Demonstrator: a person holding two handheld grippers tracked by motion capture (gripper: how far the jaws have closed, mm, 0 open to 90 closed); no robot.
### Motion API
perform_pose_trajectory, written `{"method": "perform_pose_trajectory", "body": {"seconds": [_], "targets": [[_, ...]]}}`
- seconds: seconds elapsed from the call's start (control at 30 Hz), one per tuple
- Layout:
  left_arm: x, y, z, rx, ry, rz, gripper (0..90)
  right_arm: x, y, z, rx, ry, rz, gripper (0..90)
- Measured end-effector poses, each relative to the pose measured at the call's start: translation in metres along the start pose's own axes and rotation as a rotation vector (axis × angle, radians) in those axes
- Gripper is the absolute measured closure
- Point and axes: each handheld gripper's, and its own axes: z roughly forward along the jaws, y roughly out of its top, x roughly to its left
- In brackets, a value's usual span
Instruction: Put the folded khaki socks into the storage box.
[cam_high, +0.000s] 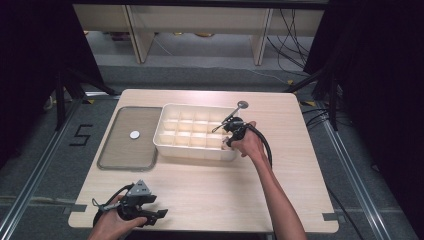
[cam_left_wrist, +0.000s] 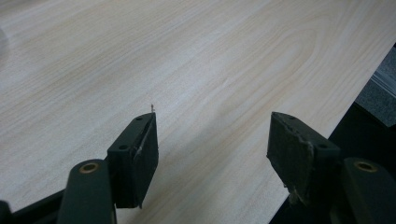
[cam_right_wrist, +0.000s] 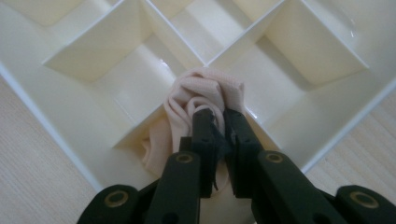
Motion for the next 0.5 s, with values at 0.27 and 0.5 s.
{"method": "perform_pose_trajectory", "body": {"seconds": [0.27,0.5], "targets": [[0.0,0.0,0.001,-0.001,-0.009,-0.004,33.0,-0.006,-0.006,-0.027,-0.095,0.052,0.05,72.4],[0.001,0.001,0.0,0.002,-0.01,-0.004,32.9,-0.009,-0.014,-0.046,-0.187,0.067,0.081,62.3]]}}
